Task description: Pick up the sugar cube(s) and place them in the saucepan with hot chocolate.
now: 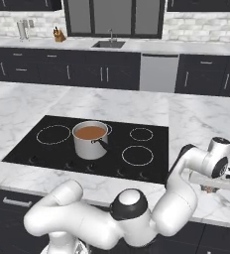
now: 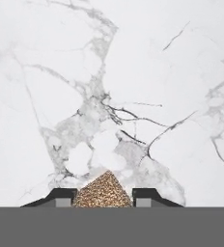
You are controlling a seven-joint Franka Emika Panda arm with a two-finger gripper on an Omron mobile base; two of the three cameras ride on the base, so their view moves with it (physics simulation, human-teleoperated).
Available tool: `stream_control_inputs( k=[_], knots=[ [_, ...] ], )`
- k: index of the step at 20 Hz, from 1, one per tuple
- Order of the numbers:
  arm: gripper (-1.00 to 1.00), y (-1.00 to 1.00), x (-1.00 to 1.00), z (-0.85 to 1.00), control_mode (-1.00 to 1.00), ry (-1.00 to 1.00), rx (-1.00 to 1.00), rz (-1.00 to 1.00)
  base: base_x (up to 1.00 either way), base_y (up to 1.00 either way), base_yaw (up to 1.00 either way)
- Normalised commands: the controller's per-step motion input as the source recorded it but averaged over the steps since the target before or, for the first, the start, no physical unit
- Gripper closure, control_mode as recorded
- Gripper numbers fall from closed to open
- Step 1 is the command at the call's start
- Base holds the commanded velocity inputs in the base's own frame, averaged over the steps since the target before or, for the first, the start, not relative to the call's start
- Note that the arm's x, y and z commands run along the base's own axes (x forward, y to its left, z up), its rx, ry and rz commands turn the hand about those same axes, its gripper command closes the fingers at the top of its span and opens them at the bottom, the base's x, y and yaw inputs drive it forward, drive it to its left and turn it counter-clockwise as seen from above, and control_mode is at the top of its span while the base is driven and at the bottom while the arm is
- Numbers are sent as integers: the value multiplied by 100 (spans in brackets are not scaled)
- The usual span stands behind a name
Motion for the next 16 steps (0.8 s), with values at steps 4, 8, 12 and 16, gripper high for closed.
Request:
stream_control_inputs(
  k=[4, 8, 12, 16],
  knots=[
    [100, 0, -1, -2, -100, 0, 0, 0, 0, 0, 0],
    [100, 16, -34, 53, -100, -24, 0, 0, 0, 0, 0],
    [100, 61, -43, 95, -100, -34, 0, 4, 0, 0, 0],
    [100, 100, -10, 99, -100, -20, 0, 12, 0, 0, 0]
  ],
)
